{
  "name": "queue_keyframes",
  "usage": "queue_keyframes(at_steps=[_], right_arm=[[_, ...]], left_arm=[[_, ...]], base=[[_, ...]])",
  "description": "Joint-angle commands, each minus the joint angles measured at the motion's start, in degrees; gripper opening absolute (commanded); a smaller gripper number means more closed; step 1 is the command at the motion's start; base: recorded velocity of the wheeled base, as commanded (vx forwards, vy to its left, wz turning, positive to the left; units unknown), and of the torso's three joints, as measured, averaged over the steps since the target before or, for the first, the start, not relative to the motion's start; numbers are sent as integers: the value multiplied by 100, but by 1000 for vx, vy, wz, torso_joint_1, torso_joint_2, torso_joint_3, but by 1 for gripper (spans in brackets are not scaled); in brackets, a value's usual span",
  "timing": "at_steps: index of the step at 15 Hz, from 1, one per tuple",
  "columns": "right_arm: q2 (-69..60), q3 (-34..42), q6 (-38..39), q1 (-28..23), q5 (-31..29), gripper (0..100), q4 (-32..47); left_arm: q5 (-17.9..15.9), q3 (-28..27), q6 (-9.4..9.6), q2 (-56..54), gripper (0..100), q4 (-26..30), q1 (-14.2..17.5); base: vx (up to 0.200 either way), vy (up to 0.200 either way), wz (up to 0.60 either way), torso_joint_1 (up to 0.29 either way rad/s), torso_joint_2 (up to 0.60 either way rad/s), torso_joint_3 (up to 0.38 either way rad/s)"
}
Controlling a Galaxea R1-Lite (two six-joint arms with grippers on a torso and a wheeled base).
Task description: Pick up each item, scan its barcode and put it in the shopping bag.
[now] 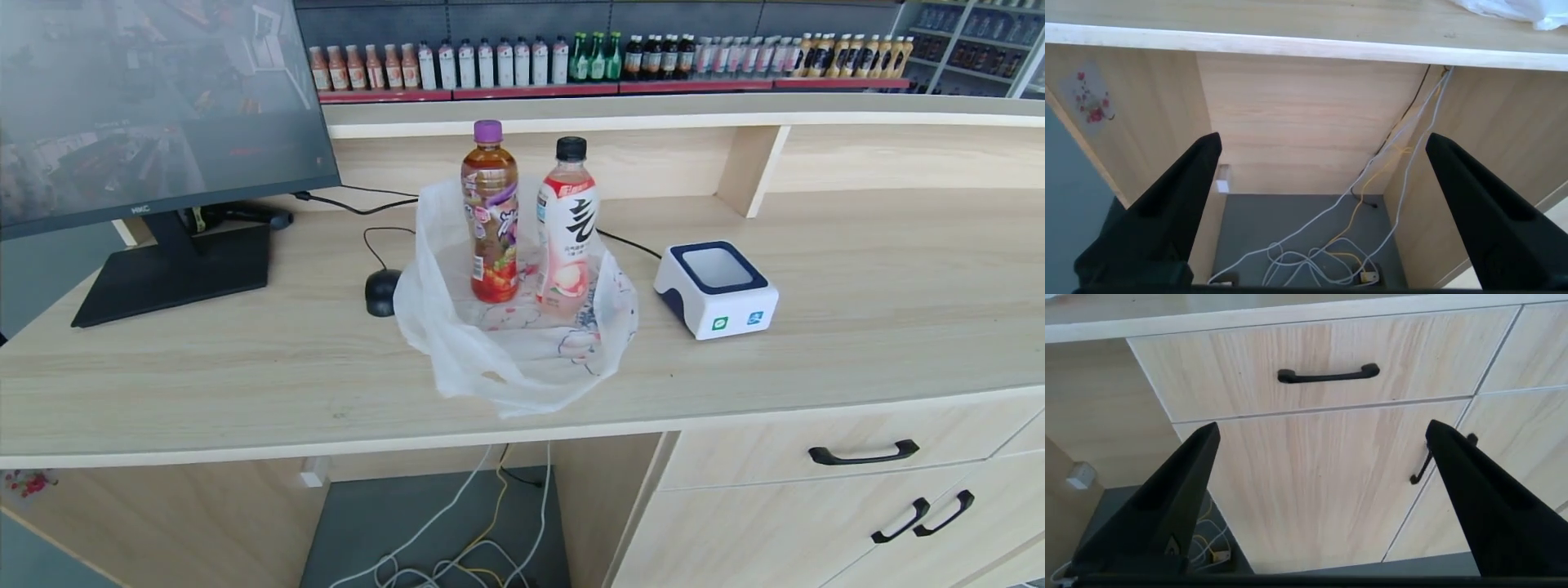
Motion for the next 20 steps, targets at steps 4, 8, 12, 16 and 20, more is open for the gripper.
queue_keyframes(at_steps=[4,8,12,16,20], right_arm=[[11,1,-5,2,-1,100,-4],[11,1,30,2,-1,100,-4],[11,1,48,2,-1,100,-4],[11,1,48,2,-1,100,-4],[11,1,39,2,-1,100,-4]], left_arm=[[1,0,-2,-2,100,1,-1],[1,0,-2,-2,100,1,-1],[1,0,-2,-2,100,1,-1],[1,0,-2,-2,100,1,-1],[1,0,7,-2,100,1,-1]], base=[[0,-200,0,2,1,2],[0,-200,0,4,1,4],[0,-200,0,2,2,4],[0,-200,0,2,2,4],[0,-100,0,0,2,1]])
